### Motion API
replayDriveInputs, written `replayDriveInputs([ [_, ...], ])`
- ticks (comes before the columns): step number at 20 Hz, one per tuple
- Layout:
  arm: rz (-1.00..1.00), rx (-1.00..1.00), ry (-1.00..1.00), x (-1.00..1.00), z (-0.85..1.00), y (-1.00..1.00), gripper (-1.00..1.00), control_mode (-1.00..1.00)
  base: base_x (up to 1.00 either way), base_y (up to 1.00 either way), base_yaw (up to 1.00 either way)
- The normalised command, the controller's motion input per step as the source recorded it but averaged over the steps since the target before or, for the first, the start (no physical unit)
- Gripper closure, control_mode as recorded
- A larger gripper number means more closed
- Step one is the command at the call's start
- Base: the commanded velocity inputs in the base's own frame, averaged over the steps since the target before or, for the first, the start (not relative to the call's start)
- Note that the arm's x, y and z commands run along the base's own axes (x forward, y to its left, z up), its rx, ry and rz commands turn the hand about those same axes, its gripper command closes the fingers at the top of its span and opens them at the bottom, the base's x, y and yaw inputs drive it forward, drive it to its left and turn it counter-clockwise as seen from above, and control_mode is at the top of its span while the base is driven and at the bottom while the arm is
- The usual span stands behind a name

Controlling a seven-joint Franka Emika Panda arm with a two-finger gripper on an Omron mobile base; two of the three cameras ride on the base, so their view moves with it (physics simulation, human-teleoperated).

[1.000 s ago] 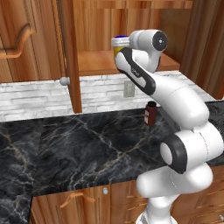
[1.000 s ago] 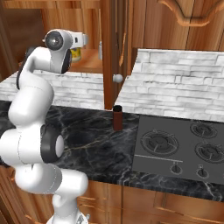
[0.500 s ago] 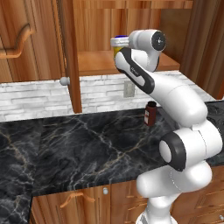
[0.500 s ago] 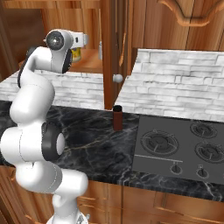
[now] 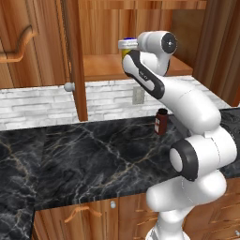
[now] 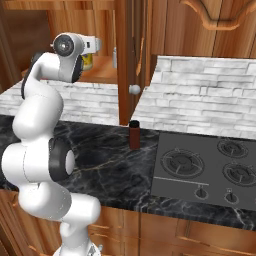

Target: Collect the paprika, mayonnaise, and shaker from the cabinet and place them next to the stove.

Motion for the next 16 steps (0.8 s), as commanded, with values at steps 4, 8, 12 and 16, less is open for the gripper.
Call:
replayDriveInputs([
  [4, 0.00, 0.00, 0.00, 0.00, 0.00, 0.00, 1.00, -1.00, 0.00, 0.00, 0.00],
  [8, 0.00, 0.00, -0.04, -0.22, 0.00, 0.03, 1.00, -1.00, 0.00, 0.00, 0.00],
  [12, 0.00, 0.00, -0.12, -0.56, 0.00, 0.09, 1.00, -1.00, 0.00, 0.00, 0.00],
  [16, 0.00, 0.00, -0.11, -0.67, 0.00, 0.00, 1.00, -1.00, 0.00, 0.00, 0.00],
])
